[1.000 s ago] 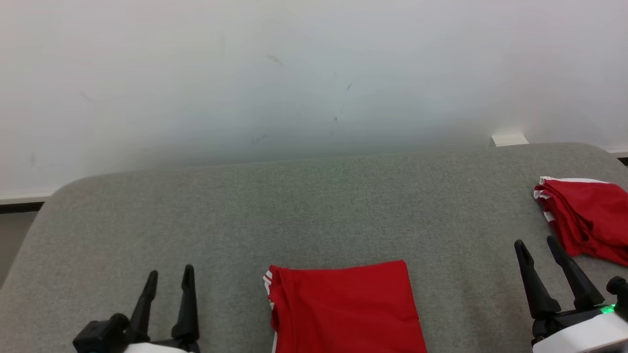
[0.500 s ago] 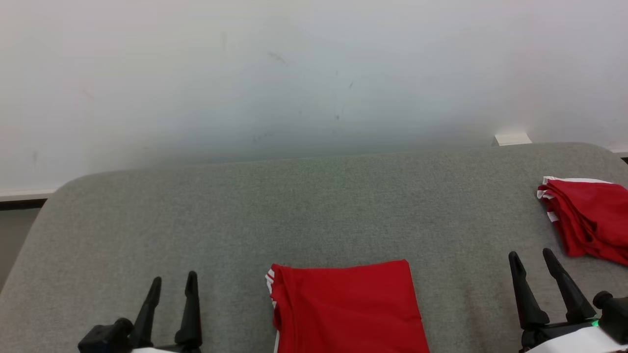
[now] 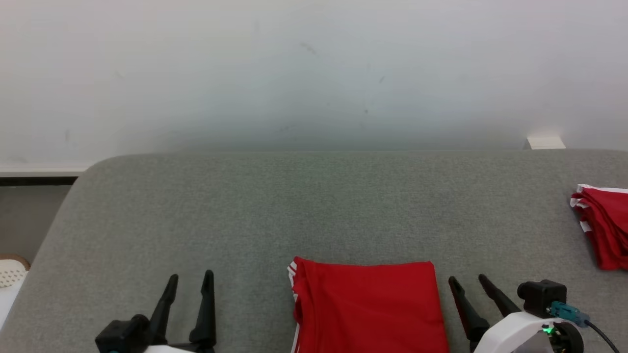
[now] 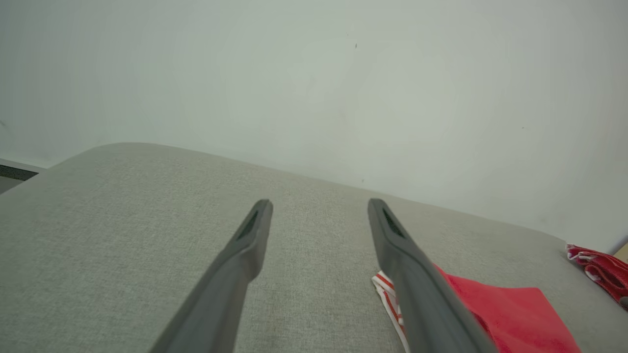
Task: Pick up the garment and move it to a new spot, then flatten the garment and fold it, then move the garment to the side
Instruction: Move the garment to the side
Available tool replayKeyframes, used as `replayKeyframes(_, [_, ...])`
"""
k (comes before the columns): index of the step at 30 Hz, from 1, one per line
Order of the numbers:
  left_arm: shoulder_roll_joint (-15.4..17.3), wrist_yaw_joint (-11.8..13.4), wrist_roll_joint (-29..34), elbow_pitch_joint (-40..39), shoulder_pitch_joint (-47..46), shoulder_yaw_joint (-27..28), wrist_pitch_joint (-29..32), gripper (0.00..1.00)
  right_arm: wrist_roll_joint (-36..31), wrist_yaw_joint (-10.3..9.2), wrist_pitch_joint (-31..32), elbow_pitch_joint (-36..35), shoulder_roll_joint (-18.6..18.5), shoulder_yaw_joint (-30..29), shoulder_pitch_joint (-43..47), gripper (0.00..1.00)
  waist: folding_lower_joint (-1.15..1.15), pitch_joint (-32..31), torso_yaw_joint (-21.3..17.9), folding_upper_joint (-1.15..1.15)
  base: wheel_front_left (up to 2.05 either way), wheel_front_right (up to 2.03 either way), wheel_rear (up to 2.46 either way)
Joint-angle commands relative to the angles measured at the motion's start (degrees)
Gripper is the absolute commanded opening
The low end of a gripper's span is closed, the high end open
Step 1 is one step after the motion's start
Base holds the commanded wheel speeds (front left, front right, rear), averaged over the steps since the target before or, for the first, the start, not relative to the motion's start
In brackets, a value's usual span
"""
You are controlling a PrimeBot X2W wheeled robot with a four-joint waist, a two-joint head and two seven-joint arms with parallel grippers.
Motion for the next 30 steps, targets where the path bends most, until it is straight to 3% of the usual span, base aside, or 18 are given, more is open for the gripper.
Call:
replayKeyframes(1, [0.2, 0.1, 0.9, 0.1, -0.3, -0.1, 0.0, 1.0, 1.6, 0.01, 1.5, 1.5, 0.1, 1.7, -1.4, 1.0, 0.0, 0.4, 1.4, 0.0, 0.0, 0.0, 0.0])
replayKeyframes(14, [0.2, -0.5, 1.7, 0.8, -0.7, -0.6, 0.0, 1.0, 10.6, 0.02, 13.4, 13.2, 1.4, 7.9, -4.5, 0.98, 0.0, 1.5, 6.5, 0.0, 0.0, 0.0, 0.0])
replayKeyframes(15, [0.2, -0.5, 1.6, 0.8, -0.7, -0.5, 0.0, 1.0, 11.7, 0.02, 14.9, 13.6, 1.5, 8.5, -4.2, 0.73, 0.0, 1.6, 6.7, 0.0, 0.0, 0.0, 0.0])
replayKeyframes(16, [0.2, -0.5, 1.6, 0.8, -0.6, -0.5, 0.0, 1.0, 12.3, 0.02, 15.9, 13.7, 1.5, 9.3, -3.9, 0.73, 0.0, 1.6, 6.8, 0.0, 0.0, 0.0, 0.0])
replayKeyframes(17, [0.2, -0.6, 1.6, 0.8, -0.5, -0.5, 0.0, 1.0, 12.8, 0.02, 16.1, 13.6, 1.4, 9.5, -3.8, 0.21, 0.0, 1.6, 6.9, 0.0, 0.0, 0.0, 0.0])
replayKeyframes(18, [0.2, -0.6, 1.6, 0.9, -0.5, -0.4, 0.0, 1.0, 13.3, 0.02, 15.7, 13.4, 1.1, 9.8, -3.9, 0.0, 0.0, 1.5, 7.0, 0.0, 0.0, 0.0, 0.0])
replayKeyframes(24, [0.2, -0.5, 1.1, 0.8, -0.3, -0.6, 0.0, 1.0, 14.4, 0.0, 11.1, 12.7, -0.9, 9.7, -7.2, 0.0, 0.0, 0.9, 5.9, 0.0, 0.0, 0.0, 0.0])
replayKeyframes(30, [0.2, -0.5, 1.7, -0.2, -1.3, -1.8, 0.0, 1.0, 13.9, -0.03, 7.4, 12.6, -2.3, 10.5, -10.7, 0.0, 0.0, 0.5, 2.5, 0.0, 0.0, 0.0, 0.0])
